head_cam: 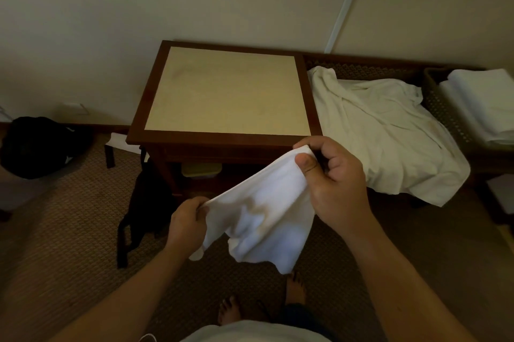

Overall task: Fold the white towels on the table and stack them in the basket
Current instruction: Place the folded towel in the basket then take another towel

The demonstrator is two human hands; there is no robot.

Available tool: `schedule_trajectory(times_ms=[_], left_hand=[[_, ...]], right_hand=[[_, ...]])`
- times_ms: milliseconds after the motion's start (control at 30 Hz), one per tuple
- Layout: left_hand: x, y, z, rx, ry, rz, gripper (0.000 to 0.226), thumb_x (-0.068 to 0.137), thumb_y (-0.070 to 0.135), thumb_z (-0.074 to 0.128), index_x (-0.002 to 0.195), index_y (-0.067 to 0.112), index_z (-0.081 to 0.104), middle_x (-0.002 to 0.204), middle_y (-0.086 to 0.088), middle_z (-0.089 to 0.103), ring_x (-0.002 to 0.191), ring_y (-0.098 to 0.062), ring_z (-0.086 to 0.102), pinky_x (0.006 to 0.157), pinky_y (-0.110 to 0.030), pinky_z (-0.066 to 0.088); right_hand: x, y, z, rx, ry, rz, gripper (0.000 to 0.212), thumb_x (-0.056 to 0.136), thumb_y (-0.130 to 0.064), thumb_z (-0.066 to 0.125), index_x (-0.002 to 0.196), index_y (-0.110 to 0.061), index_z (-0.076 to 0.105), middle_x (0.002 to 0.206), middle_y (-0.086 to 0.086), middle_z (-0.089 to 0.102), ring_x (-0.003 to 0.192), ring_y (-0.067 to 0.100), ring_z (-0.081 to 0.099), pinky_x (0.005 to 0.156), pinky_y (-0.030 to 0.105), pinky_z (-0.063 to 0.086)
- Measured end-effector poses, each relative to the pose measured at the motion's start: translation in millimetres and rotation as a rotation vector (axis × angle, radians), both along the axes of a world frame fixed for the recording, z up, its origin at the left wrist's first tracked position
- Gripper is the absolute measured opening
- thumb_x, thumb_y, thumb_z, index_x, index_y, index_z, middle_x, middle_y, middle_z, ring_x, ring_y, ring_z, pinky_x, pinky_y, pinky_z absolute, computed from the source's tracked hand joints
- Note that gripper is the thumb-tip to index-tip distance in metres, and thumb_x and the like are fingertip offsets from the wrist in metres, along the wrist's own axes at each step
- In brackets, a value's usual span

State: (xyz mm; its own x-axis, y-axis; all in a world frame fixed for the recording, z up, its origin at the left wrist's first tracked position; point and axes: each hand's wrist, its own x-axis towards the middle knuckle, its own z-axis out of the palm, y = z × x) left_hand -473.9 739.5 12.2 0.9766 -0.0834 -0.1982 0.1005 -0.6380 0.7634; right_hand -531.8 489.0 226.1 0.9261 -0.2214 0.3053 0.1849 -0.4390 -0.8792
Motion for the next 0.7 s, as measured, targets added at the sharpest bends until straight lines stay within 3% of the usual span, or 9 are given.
schedule_trajectory(times_ms=[133,267,400,433,500,567,600,700], left_hand=[[6.9,-5.9,4.4,-0.010,0.144,0.003,0.015,0.107,0.019,0.048,0.107,0.025,0.062,0.098,0.002,0.064,0.092,-0.017,0.060,0.072,-0.033,0.044],[2.0,-9.5,18.6,-0.105,-0.011,0.046,0.016,0.109,0.023,0.042,0.107,0.027,0.057,0.094,0.004,0.063,0.088,-0.014,0.061,0.069,-0.033,0.044],[6.7,-18.9,55.5,-0.153,-0.026,-0.141,0.019,0.108,0.023,0.044,0.108,0.031,0.061,0.094,0.006,0.066,0.085,-0.007,0.061,0.075,-0.036,0.050],[8.1,-23.8,70.7,-0.150,-0.017,-0.234,0.020,0.108,0.022,0.045,0.110,0.031,0.064,0.097,0.008,0.067,0.088,-0.004,0.062,0.079,-0.035,0.052],[10.4,-38.1,103.8,-0.142,-0.002,-0.430,0.023,0.108,0.021,0.048,0.114,0.030,0.068,0.104,0.014,0.069,0.095,0.000,0.063,0.086,-0.031,0.054],[11.1,-55.4,135.9,-0.167,0.002,-0.600,0.024,0.107,0.018,0.051,0.116,0.028,0.071,0.107,0.016,0.070,0.100,0.000,0.064,0.088,-0.024,0.054],[12.3,-63.3,148.8,-0.193,-0.006,-0.658,0.023,0.105,0.017,0.054,0.116,0.027,0.071,0.107,0.016,0.071,0.101,0.000,0.065,0.087,-0.022,0.054],[19.7,-70.6,166.8,-0.263,-0.036,-0.685,0.020,0.098,0.021,0.068,0.116,0.029,0.068,0.105,0.018,0.070,0.099,-0.002,0.066,0.084,-0.021,0.054]], right_hand=[[-0.8,-11.0,-7.8,0.051,0.024,-0.079,0.015,0.100,-0.009,0.057,0.102,-0.020,0.066,0.096,-0.014,0.067,0.092,0.000,0.063,0.081,0.012,0.046],[2.7,-38.8,-22.2,0.037,0.059,-0.374,0.013,0.106,-0.013,0.049,0.103,-0.013,0.061,0.092,-0.010,0.061,0.084,-0.008,0.056,0.077,0.008,0.042],[1.8,-61.4,-30.6,-0.019,0.182,-0.562,0.012,0.107,-0.017,0.043,0.107,-0.015,0.055,0.085,-0.007,0.056,0.074,0.000,0.052,0.071,0.026,0.041],[0.2,-62.8,-30.6,-0.051,0.233,-0.526,0.010,0.105,-0.018,0.045,0.110,-0.019,0.054,0.081,-0.006,0.056,0.068,0.002,0.052,0.068,0.030,0.041],[-0.6,-52.7,-27.9,-0.100,0.407,-0.212,0.017,0.101,-0.030,0.057,0.118,-0.030,0.054,0.078,-0.006,0.060,0.063,0.003,0.054,0.064,0.031,0.043],[1.6,-26.6,-33.7,-0.242,0.597,0.215,0.047,0.091,-0.049,0.069,0.132,-0.040,0.049,0.099,-0.016,0.063,0.081,0.001,0.061,0.067,0.022,0.045],[3.8,-14.8,-42.8,-0.274,0.610,0.350,0.051,0.088,-0.052,0.072,0.133,-0.040,0.050,0.106,-0.021,0.063,0.089,0.000,0.061,0.071,0.020,0.046],[10.8,-2.6,-59.6,-0.131,0.512,0.299,0.014,0.093,-0.039,0.071,0.105,-0.034,0.064,0.090,-0.012,0.069,0.083,0.006,0.065,0.071,0.030,0.053]])
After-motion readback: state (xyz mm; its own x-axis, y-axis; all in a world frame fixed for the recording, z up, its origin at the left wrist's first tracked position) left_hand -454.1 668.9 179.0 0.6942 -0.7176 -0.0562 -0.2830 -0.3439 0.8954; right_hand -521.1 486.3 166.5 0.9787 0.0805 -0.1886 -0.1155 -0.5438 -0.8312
